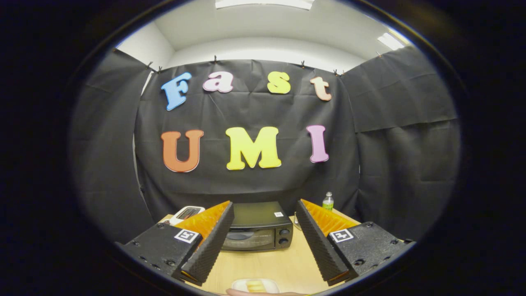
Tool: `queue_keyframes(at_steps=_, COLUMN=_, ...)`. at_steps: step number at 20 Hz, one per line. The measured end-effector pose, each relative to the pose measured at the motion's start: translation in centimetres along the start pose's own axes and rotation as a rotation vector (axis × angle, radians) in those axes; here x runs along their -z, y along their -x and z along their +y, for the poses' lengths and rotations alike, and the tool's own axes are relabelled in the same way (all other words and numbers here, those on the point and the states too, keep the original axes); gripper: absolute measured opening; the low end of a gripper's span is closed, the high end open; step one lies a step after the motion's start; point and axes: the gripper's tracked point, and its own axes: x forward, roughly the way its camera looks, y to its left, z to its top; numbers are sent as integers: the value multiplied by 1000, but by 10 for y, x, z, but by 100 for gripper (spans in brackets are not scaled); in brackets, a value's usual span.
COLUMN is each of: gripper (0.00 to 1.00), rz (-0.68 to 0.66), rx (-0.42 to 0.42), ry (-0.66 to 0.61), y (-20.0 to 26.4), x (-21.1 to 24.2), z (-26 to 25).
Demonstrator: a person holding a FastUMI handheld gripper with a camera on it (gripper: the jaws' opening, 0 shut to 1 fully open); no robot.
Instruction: Open the toaster oven, put the food inside, and close the toaster oven door.
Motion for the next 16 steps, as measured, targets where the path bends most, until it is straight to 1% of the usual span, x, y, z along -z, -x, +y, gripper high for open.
queue_keyframes(at_steps=10, gripper=100, rz=7, rx=11, ry=8, y=-21, x=6, z=-5)
queue_keyframes(at_steps=12, gripper=100, rz=20, rx=18, ry=22, y=-33, x=15, z=-6)
queue_keyframes(at_steps=16, gripper=100, rz=89, rx=10, ry=21, y=-62, x=41, z=-1)
